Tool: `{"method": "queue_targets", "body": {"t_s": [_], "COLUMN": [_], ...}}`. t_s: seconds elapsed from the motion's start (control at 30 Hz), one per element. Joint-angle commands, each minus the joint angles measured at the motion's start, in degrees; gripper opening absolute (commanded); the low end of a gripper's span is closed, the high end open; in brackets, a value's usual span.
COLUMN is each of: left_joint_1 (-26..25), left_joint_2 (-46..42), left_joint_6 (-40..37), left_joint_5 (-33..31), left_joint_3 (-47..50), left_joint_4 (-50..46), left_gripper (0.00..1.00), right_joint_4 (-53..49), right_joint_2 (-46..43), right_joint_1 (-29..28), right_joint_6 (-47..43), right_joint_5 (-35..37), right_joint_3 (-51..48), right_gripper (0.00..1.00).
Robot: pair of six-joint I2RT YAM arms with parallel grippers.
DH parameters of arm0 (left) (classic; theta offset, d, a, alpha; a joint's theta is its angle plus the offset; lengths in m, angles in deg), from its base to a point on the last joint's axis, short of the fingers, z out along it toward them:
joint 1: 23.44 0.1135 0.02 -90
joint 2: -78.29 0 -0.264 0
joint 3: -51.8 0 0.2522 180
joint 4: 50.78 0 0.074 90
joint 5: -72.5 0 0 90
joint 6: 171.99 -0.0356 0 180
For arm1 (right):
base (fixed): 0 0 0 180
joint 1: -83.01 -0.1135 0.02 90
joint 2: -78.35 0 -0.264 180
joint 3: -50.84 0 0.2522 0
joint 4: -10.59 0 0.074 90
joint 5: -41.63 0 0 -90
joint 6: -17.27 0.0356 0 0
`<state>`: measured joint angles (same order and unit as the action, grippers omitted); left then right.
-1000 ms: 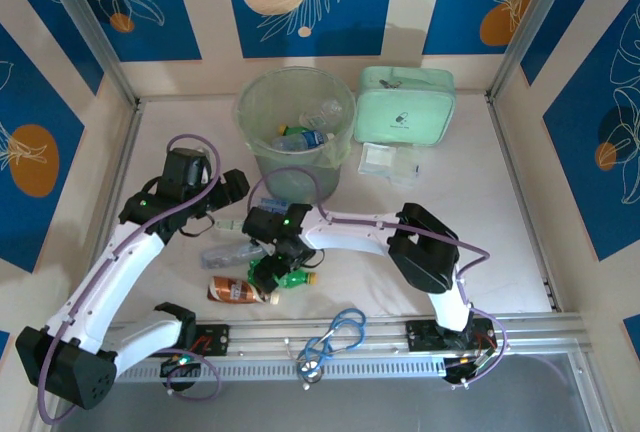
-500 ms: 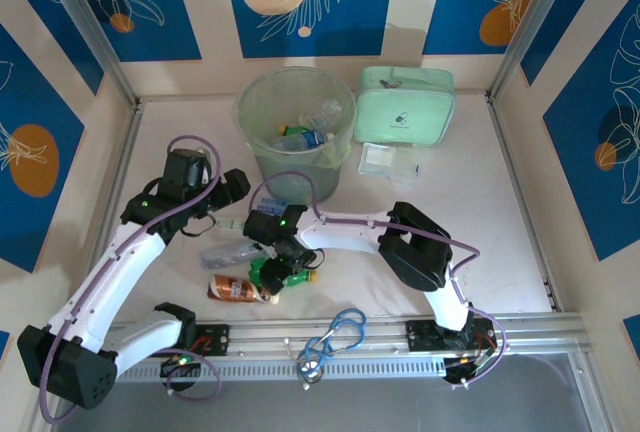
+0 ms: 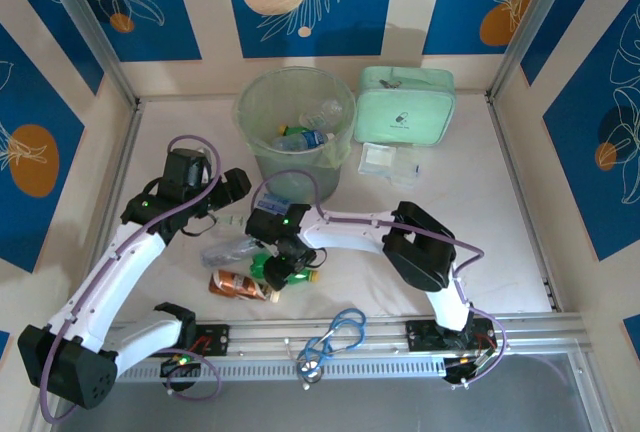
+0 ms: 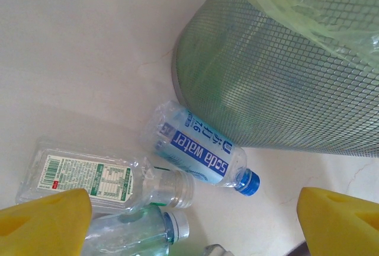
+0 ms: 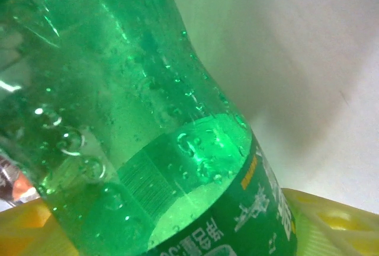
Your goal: Put the plastic bottles in the bin
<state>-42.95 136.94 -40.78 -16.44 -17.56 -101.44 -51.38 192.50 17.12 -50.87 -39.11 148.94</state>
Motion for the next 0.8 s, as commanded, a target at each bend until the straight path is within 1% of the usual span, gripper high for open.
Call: {"method": "queue_targets", "body": {"t_s": [0.0,0.13,0.23,0.27,0.4,0.57,0.67,0.77], "left_joint_1": [0.9,0.9,0.9,0.9,0.8,0.7,0.2,-1.5], "left_joint_2": [-0.2,-0.9,-1.3,-1.5,-2.0,-0.2,-0.3,0.1], "left_joint_6": [0.6,0.5,0.5,0.4,1.8,1.3,3.3,4.3], "left_joint_5": [0.6,0.7,2.2,4.1,16.3,25.8,32.4,36.2], "left_joint_3": [-1.3,-2.5,-3.9,-4.7,-6.7,-12.4,-13.7,-14.6], "left_joint_4": [-0.7,-1.2,-0.6,0.9,12.1,16.2,22.9,27.3], "left_gripper": [0.89,0.9,0.9,0.9,0.9,0.93,1.0,1.0], "right_joint_4": [0.4,1.4,1.7,1.8,2.3,3.5,4.6,6.2], "right_joint_2": [-5.4,-10.0,-13.9,-15.4,-21.9,-30.4,-35.9,-40.9], "right_joint_1": [0.4,0.3,0.0,0.0,0.5,2.9,5.8,8.9], "right_joint_6": [0.4,1.1,2.1,2.5,4.3,6.1,7.6,8.9], "right_joint_5": [1.6,2.1,2.9,3.1,3.5,4.1,3.4,1.9], "right_joint_3": [-1.9,-3.7,-4.4,-4.6,-4.0,-3.0,-3.2,-3.9], "right_gripper": [0.64,0.64,0.63,0.63,0.62,0.62,0.61,0.61]}}
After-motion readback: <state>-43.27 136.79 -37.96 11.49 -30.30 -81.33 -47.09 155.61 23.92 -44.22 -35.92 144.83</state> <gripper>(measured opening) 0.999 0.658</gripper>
